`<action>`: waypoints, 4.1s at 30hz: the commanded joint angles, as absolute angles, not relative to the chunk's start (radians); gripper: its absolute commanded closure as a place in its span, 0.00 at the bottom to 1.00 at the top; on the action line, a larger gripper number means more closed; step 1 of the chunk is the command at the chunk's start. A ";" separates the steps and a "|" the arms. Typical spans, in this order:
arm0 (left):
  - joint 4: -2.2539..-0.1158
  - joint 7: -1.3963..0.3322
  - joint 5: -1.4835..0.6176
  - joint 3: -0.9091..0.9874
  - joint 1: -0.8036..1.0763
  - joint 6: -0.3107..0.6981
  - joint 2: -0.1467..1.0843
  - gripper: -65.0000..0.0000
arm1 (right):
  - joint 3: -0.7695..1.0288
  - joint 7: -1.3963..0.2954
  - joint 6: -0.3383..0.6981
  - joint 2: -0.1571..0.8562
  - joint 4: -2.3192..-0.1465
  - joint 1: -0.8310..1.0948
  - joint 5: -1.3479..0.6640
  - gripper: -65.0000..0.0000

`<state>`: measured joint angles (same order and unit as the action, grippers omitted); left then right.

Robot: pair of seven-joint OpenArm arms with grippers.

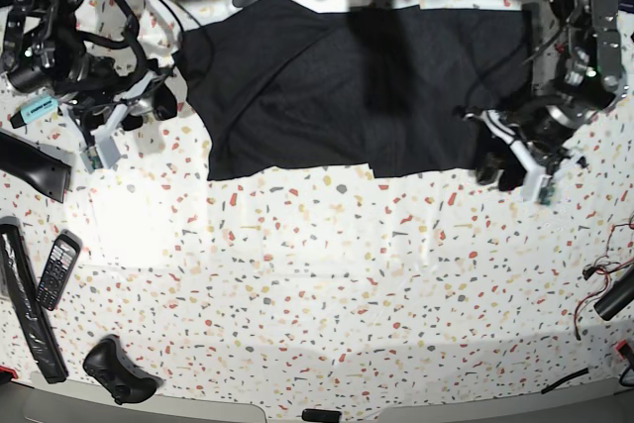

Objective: Fold the T-shirt properly

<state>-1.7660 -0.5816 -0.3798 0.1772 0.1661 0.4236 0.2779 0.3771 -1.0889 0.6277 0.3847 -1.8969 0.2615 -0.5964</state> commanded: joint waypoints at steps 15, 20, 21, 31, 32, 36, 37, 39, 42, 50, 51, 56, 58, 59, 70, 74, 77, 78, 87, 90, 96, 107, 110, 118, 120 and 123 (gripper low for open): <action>-1.785 -0.603 -0.425 0.420 0.236 0.508 0.289 0.68 | 0.313 -1.116 0.674 0.393 -1.578 0.150 -0.700 0.47; -1.785 -0.606 -0.425 0.420 0.236 0.509 0.289 0.68 | 0.223 -1.116 0.673 0.390 -1.578 0.150 -0.700 0.47; -1.785 -0.606 -0.424 0.420 0.236 0.509 0.289 0.68 | 0.199 -1.115 0.671 0.390 -1.578 0.150 -0.700 0.47; -1.785 -0.614 -0.424 0.420 0.236 0.509 0.289 0.68 | -0.012 -1.009 0.532 0.390 -1.578 0.150 -0.700 0.47; -1.785 -0.614 -0.424 0.420 0.236 0.509 0.289 0.68 | -0.034 -1.006 0.521 0.390 -1.578 0.149 -0.699 0.47; -1.785 -0.614 -0.424 0.420 0.236 0.510 0.289 0.68 | -0.070 -0.991 0.511 0.352 -1.578 0.149 -0.677 0.47; -1.785 -0.614 -0.424 0.420 0.236 0.509 0.289 0.68 | -0.070 -0.991 0.511 0.335 -1.578 0.149 -0.677 0.48; -1.785 -0.615 -0.421 0.420 0.236 0.509 0.289 0.68 | -0.070 -0.991 0.512 0.303 -1.578 0.149 -0.676 0.54; -1.785 -0.621 -0.421 0.420 0.239 0.509 0.297 0.68 | -0.070 -0.991 0.511 0.274 -1.578 0.149 -0.650 0.67; -1.785 -0.620 -0.421 0.420 0.255 0.510 0.319 0.68 | -0.017 -0.974 0.512 0.272 -1.588 0.144 -0.620 1.00; -1.785 -0.620 -0.420 0.420 0.255 0.510 0.319 0.68 | 0.001 -0.974 0.513 0.272 -1.596 0.144 -0.620 1.00; -1.784 -0.611 -0.421 0.420 0.276 0.510 0.319 0.68 | 0.139 -0.977 0.540 0.282 -1.664 0.144 -0.620 1.00; -1.783 -0.605 -0.421 0.420 0.290 0.509 0.319 0.68 | 0.204 -0.986 0.570 0.282 -1.697 0.144 -0.620 1.00; -1.781 -0.605 -0.421 0.420 0.298 0.509 0.319 0.68 | 0.229 -0.992 0.582 0.282 -1.715 0.144 -0.621 1.00; -1.775 -0.598 -0.425 0.417 0.364 0.514 0.316 0.68 | 0.259 -1.113 0.597 0.257 -1.936 0.144 -0.783 1.00; -1.775 -0.603 -0.441 0.417 0.376 0.527 0.313 0.68 | 0.186 -1.098 0.596 0.193 -1.961 0.144 -0.804 1.00; -1.775 -0.606 -0.455 0.417 0.384 0.552 0.312 0.68 | 0.099 -1.080 0.596 0.130 -1.961 0.144 -0.804 1.00; -1.775 -0.609 -0.455 0.417 0.385 0.554 0.311 0.68 | 0.070 -1.061 0.595 0.110 -1.961 0.144 -0.800 1.00; -1.674 -0.596 -0.455 0.416 0.385 0.575 0.280 0.68 | -0.172 -0.979 0.561 -0.093 -1.960 0.097 -0.521 1.00; -1.618 -0.596 -0.502 0.416 0.385 0.659 0.278 0.68 | -0.224 -0.965 0.561 -0.152 -1.954 0.095 -0.463 1.00; -1.594 -0.618 -0.595 0.410 0.385 0.693 0.278 0.68 | -0.313 -0.939 0.555 -0.157 -1.950 0.094 -0.440 1.00; -1.594 -0.617 -0.592 0.321 0.377 0.693 0.279 0.68 | -0.377 -0.883 0.546 -0.157 -1.824 0.094 -0.481 0.74; -1.594 -0.617 -0.592 0.321 0.377 0.693 0.295 0.68 | -0.402 -0.813 0.596 -0.157 -1.776 0.093 -0.567 0.62; -1.594 -0.620 -0.567 0.379 0.377 0.693 0.356 0.68 | -0.449 -0.786 0.625 -0.157 -1.752 0.038 -0.739 0.62; -1.594 -0.620 -0.567 0.415 0.377 0.693 0.366 0.68 | -0.445 -0.793 0.625 -0.157 -1.752 0.022 -0.746 0.62; -1.595 -0.620 -0.587 0.476 0.377 0.693 0.369 0.68 | -0.439 -0.806 0.626 -0.157 -1.752 0.005 -0.740 0.62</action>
<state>-1.5822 -0.6357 -0.5701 0.4694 0.3767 0.6876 0.3523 -0.4397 -0.8272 0.6140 -0.1444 -1.7344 0.0204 -0.7170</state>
